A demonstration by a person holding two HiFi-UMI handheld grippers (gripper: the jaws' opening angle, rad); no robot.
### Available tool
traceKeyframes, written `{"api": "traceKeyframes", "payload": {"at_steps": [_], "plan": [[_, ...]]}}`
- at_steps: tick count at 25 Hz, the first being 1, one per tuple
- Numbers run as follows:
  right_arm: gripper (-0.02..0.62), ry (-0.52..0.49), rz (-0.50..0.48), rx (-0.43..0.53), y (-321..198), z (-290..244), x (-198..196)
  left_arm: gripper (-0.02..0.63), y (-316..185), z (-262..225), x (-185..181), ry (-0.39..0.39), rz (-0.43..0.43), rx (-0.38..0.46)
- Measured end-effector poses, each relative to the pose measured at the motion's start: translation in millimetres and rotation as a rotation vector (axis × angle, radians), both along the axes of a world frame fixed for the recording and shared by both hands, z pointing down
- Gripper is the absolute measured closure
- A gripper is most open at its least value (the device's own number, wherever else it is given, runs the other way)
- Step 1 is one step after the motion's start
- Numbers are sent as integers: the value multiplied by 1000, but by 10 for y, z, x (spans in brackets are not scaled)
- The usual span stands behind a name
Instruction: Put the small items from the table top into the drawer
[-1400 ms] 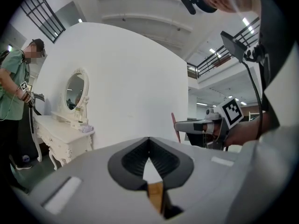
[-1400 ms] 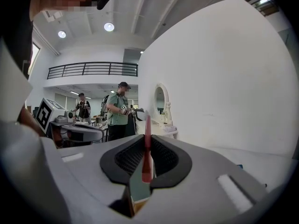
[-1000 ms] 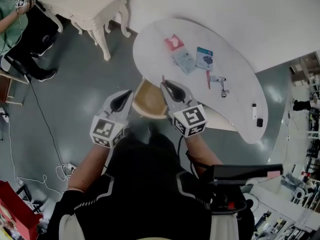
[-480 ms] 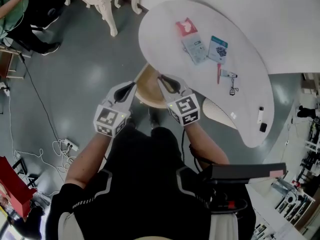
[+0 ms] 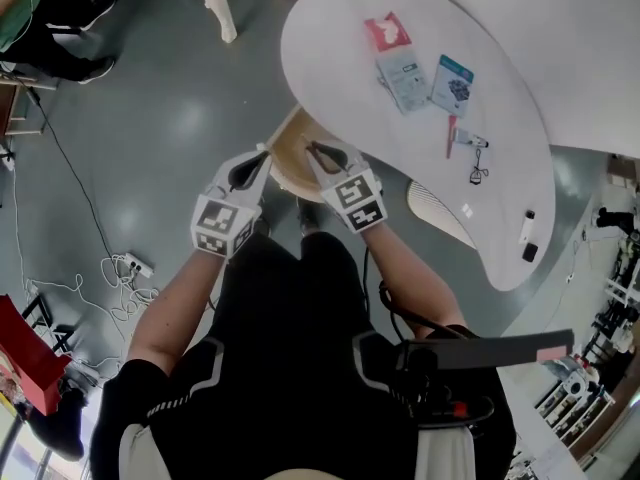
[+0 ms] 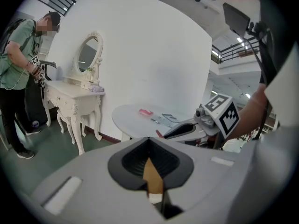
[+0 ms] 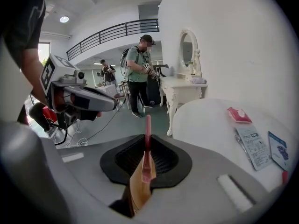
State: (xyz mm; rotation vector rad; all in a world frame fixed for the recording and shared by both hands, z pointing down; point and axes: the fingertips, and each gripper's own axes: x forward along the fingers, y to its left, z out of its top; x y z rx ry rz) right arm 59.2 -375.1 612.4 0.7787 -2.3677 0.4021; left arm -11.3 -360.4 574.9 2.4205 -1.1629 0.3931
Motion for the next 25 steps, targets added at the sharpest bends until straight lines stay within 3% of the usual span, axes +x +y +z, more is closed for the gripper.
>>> {"api": "traceKeyframes", "payload": {"at_steps": [18,25], "plan": [[548,165,-188,-194,121,1261,-192,606,81,709,-41,-81,9,-127],[548,253,-260,-239,116,1695,-221,606,101,942,-124,-85,-29,-169]]}}
